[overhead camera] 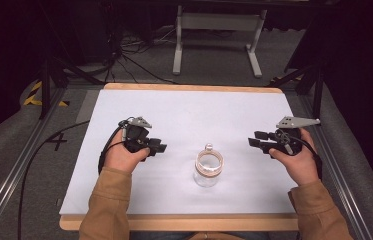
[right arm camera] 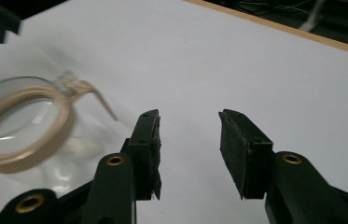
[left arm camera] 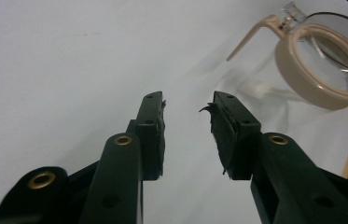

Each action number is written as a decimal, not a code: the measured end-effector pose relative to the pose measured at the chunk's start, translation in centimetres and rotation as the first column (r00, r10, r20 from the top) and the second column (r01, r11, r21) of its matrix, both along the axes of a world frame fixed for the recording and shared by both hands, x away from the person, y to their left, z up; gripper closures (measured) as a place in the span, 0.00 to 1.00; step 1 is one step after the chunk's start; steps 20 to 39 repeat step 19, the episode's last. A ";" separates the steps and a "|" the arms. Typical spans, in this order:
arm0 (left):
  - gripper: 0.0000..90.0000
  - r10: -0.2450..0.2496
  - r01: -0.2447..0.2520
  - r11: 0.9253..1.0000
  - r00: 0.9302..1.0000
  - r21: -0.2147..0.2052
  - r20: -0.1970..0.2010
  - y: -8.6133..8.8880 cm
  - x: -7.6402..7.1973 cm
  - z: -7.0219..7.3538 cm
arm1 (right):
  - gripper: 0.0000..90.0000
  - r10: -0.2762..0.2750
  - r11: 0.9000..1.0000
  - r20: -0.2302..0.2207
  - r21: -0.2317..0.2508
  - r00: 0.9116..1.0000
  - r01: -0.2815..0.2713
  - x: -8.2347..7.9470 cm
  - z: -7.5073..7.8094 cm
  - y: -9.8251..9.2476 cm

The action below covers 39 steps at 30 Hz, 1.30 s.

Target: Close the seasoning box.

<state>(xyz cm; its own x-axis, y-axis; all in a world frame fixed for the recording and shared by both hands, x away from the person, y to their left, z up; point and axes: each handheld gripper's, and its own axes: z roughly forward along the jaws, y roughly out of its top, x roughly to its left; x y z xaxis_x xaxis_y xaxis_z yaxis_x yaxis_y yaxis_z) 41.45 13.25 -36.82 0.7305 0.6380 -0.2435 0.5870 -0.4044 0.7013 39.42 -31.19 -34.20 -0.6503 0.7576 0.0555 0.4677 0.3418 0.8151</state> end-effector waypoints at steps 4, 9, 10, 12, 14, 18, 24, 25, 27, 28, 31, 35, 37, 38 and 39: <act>0.71 0.015 -0.015 1.000 1.000 0.004 -0.017 0.3 0.5 -0.8 | 0.61 -0.087 0.996 -0.036 -0.022 0.996 0.087 1.3 -1.7 -1.8; 0.70 0.022 -0.022 1.000 0.999 0.006 -0.028 0.6 0.8 -1.3 | 0.59 -0.131 0.991 -0.109 -0.047 0.985 0.127 2.5 -4.0 -3.0; 0.70 0.022 -0.022 1.000 0.999 0.006 -0.028 0.6 0.8 -1.3 | 0.58 -0.138 0.990 -0.122 -0.057 0.983 0.132 2.7 -4.4 -3.2; 0.69 0.019 -0.019 1.000 0.999 0.010 -0.034 0.5 0.8 -1.3 | 0.58 -0.149 0.988 -0.141 -0.067 0.979 0.140 3.0 -5.0 -3.4; 0.68 0.023 -0.023 1.000 0.999 0.004 -0.031 0.5 0.8 -1.3 | 0.58 -0.153 0.987 -0.153 -0.069 0.976 0.143 3.1 -5.3 -3.5; 0.67 0.017 -0.017 1.000 0.999 0.007 -0.032 0.4 0.7 -1.3 | 0.58 -0.149 0.988 -0.155 -0.061 0.977 0.141 3.1 -5.3 -3.5; 0.67 0.017 -0.017 1.000 0.999 0.007 -0.032 0.4 0.7 -1.3 | 0.58 -0.149 0.988 -0.155 -0.061 0.977 0.141 3.1 -5.3 -3.5; 0.67 0.017 -0.017 1.000 0.999 0.007 -0.032 0.4 0.7 -1.3 | 0.58 -0.149 0.988 -0.155 -0.061 0.977 0.141 3.1 -5.3 -3.5; 0.67 0.017 -0.017 1.000 0.999 0.007 -0.032 0.4 0.7 -1.3 | 0.58 -0.149 0.988 -0.155 -0.061 0.977 0.141 3.1 -5.3 -3.5; 0.67 0.017 -0.017 1.000 0.999 0.007 -0.032 0.4 0.7 -1.3 | 0.58 -0.149 0.988 -0.155 -0.061 0.977 0.141 3.1 -5.3 -3.5; 0.67 0.017 -0.017 1.000 0.999 0.007 -0.032 0.4 0.7 -1.3 | 0.58 -0.149 0.988 -0.155 -0.061 0.977 0.141 3.1 -5.3 -3.5; 0.67 0.017 -0.017 1.000 0.999 0.007 -0.032 0.4 0.7 -1.3 | 0.58 -0.149 0.988 -0.155 -0.061 0.977 0.141 3.1 -5.3 -3.5; 0.67 0.017 -0.017 1.000 0.999 0.007 -0.032 0.4 0.7 -1.3 | 0.58 -0.149 0.988 -0.155 -0.061 0.977 0.141 3.1 -5.3 -3.5; 0.67 0.017 -0.017 1.000 0.999 0.007 -0.032 0.4 0.7 -1.3 | 0.58 -0.149 0.988 -0.155 -0.061 0.977 0.141 3.1 -5.3 -3.5; 0.67 0.017 -0.017 1.000 0.999 0.007 -0.032 0.4 0.7 -1.3 | 0.58 -0.149 0.988 -0.155 -0.061 0.977 0.141 3.1 -5.3 -3.5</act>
